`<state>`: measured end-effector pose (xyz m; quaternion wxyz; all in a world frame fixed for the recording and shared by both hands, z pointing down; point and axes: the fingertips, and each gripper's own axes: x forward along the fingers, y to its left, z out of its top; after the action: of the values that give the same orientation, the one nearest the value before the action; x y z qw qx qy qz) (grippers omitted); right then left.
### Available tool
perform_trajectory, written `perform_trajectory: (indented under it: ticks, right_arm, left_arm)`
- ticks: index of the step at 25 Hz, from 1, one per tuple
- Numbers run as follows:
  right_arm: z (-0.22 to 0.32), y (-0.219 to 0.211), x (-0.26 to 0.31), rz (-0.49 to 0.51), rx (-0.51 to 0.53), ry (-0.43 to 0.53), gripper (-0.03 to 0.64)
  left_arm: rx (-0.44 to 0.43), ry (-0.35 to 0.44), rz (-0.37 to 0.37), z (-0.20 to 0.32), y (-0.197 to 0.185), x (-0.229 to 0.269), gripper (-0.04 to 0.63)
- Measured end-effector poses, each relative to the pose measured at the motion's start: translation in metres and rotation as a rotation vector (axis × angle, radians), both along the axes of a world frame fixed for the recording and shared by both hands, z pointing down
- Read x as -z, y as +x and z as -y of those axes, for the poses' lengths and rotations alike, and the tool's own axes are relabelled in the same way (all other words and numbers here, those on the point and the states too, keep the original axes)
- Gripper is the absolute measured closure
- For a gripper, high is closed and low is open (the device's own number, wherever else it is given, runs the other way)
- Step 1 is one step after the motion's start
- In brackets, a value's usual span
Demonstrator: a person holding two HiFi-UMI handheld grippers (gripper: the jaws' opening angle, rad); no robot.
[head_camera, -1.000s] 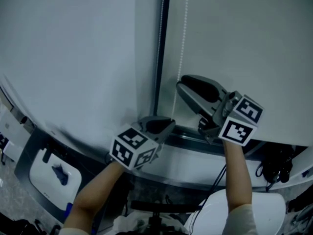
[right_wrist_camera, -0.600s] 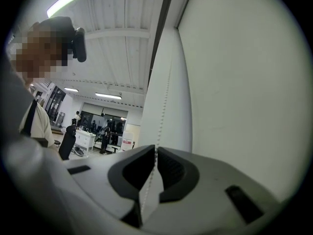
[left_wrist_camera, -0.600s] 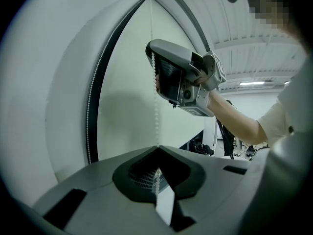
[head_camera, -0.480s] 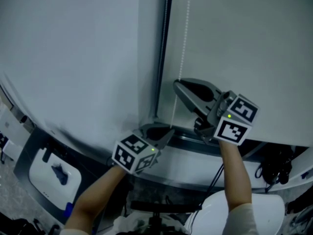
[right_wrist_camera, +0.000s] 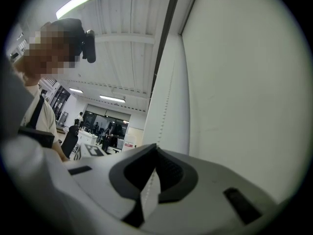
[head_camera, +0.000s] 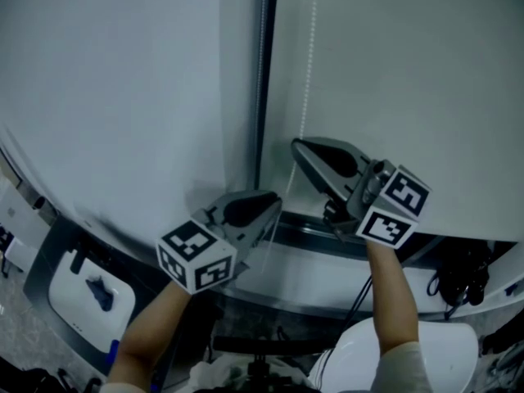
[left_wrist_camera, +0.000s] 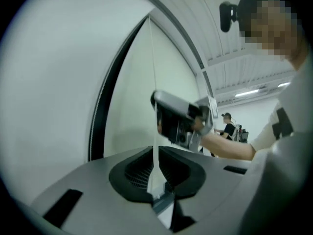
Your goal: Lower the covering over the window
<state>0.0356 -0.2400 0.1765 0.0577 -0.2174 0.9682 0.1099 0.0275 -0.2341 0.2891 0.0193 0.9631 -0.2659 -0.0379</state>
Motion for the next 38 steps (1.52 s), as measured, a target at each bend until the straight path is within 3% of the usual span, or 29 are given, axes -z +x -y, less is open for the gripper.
perform_trajectory:
  ticks: [3, 5, 10, 16, 25, 30, 32, 38]
  right_arm:
    - [-0.002, 0.000, -0.017, -0.010, 0.012, -0.028, 0.612]
    - [-0.003, -0.002, -0.037, -0.006, 0.028, -0.067, 0.612]
    - [-0.008, -0.002, -0.073, 0.032, 0.051, -0.131, 0.613]
    - [-0.010, -0.006, -0.105, 0.022, 0.059, -0.167, 0.612]
    - [-0.008, 0.003, -0.211, -0.008, 0.017, -0.364, 0.612]
    - [-0.010, 0.001, -0.219, -0.026, 0.019, -0.365, 0.612]
    - [-0.010, 0.002, -0.219, -0.026, 0.014, -0.365, 0.612]
    - [-0.004, 0.011, -0.219, -0.046, -0.021, -0.374, 0.611]
  left_arm:
    - [0.026, 0.049, -0.118, -0.001, -0.013, 0.056, 0.571]
    - [0.037, 0.091, -0.132, 0.000, -0.015, 0.081, 0.560]
    - [0.019, 0.142, -0.111, 0.003, -0.003, 0.109, 0.544]
    - [-0.033, 0.104, -0.114, 0.012, 0.014, 0.116, 0.495]
    - [-0.020, 0.125, -0.113, 0.017, 0.012, 0.127, 0.495]
    - [0.006, 0.117, -0.053, 0.026, 0.016, 0.116, 0.499]
    - [0.011, 0.094, -0.052, 0.028, 0.015, 0.112, 0.560]
    - [0.029, 0.082, -0.043, 0.029, 0.015, 0.111, 0.568]
